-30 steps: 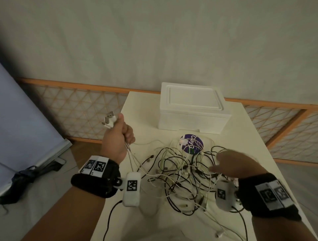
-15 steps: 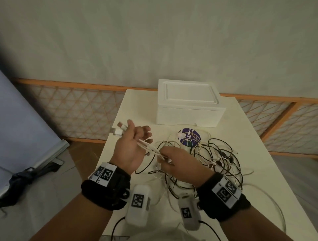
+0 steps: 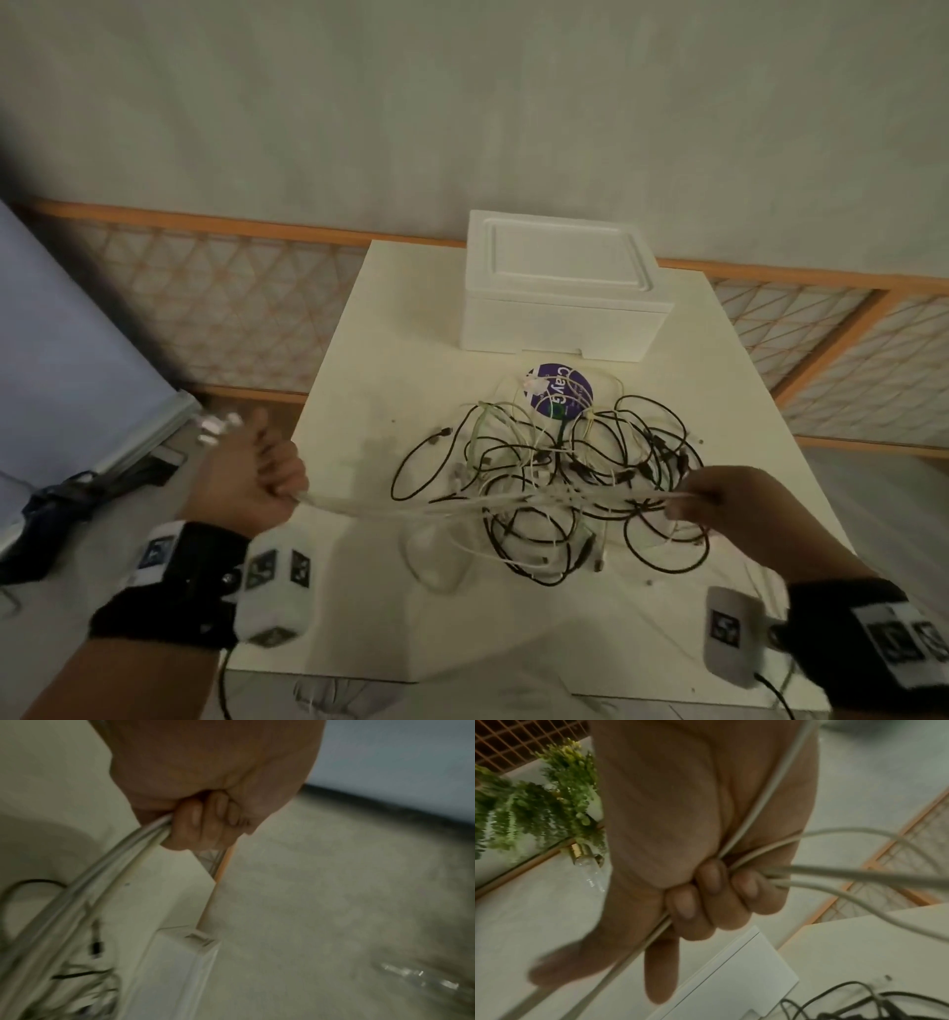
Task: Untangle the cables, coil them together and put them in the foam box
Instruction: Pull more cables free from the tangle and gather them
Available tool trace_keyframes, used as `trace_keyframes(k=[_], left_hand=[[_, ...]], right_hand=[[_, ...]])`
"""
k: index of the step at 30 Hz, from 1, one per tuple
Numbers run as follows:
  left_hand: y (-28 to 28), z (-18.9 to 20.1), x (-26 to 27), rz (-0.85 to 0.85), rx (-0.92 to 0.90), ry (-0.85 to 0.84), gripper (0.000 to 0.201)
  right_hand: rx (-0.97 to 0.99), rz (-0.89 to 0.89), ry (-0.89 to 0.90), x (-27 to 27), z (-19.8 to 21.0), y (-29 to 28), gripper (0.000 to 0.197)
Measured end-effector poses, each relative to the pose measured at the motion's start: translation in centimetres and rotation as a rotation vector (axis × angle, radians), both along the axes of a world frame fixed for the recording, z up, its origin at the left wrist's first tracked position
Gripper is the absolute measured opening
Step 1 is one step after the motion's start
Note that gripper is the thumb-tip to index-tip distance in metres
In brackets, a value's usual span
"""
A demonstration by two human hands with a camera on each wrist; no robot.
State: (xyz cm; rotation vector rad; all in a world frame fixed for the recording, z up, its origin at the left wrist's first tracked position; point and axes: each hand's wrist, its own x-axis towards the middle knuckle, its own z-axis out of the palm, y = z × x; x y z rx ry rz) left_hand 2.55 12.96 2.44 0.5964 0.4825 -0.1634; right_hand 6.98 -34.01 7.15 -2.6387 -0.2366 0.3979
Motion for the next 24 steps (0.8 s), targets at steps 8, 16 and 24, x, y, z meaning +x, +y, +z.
trace_keyframes(k=[8, 16, 24], left_hand=[[-10.7, -4.0, -1.4, -0.126, 0.335, 0.378, 0.040], [-16.7, -3.3, 0.3, -0.218, 0.422, 0.362, 0.037], [-19.5, -2.3, 2.7, -0.284, 0.567, 0.307, 0.044]], right_hand=[[-0.459, -0.094, 0.229, 2.3, -4.2, -5.2, 0.039], [-0.316, 0.355, 0.093, 2.9, -8.0, 2.0, 0.025], [-0.359, 0.672, 0.044, 3.7, -12.0, 5.4, 0.022]])
